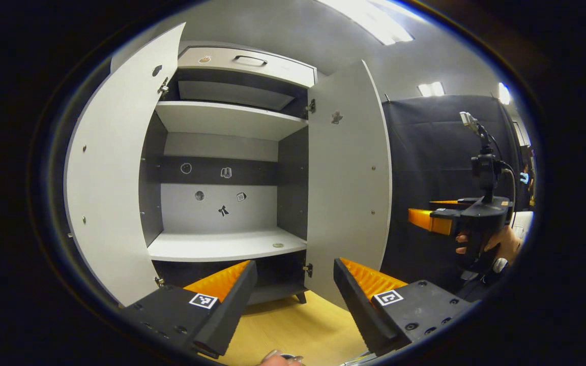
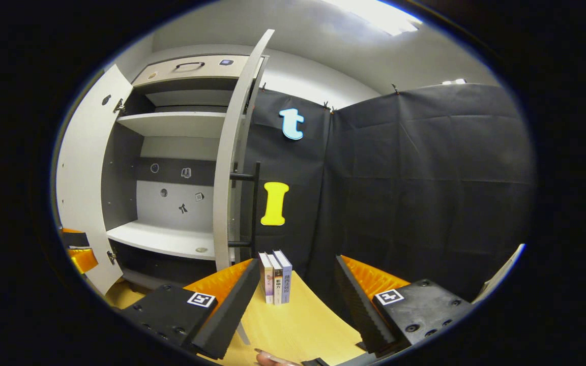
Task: Grasp the bottle in the cabinet with the left hand and place it on the coaster, then close the right door with the right hand and the left door with the left hand.
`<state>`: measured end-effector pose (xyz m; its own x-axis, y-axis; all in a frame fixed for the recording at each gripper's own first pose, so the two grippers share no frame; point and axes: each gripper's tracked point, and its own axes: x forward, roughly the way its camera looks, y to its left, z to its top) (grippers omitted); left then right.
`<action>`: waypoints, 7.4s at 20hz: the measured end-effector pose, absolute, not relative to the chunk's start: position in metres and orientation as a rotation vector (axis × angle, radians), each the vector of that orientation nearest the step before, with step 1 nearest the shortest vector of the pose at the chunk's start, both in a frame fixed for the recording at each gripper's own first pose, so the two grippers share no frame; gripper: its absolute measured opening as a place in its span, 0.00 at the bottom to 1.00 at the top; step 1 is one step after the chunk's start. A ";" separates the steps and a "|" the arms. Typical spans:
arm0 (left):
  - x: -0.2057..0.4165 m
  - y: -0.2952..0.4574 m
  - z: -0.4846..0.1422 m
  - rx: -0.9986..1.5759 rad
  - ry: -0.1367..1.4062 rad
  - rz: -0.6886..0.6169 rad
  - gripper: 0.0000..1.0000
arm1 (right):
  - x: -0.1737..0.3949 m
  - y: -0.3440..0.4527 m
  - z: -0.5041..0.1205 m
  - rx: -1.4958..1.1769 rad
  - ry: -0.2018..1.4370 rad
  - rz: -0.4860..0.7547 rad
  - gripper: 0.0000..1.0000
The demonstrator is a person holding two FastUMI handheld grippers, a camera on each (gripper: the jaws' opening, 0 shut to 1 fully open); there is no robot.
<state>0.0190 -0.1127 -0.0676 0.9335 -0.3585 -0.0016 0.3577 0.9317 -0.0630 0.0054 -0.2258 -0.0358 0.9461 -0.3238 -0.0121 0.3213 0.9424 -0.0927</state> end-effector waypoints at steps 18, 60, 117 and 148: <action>0.017 -0.111 -0.066 -0.098 0.064 -0.016 0.96 | 0.071 -0.124 -0.053 0.057 0.065 0.261 0.95; -0.082 0.171 -0.045 -0.017 -0.012 0.275 0.95 | 0.195 0.037 -0.058 -0.057 -0.010 -0.046 0.97; -0.013 0.008 -0.028 -0.045 -0.017 -0.129 0.91 | 0.059 0.010 -0.021 -0.057 -0.036 -0.083 0.97; -0.004 -0.003 -0.031 -0.002 -0.002 -0.091 0.91 | 0.072 0.009 -0.019 -0.047 -0.039 -0.028 0.97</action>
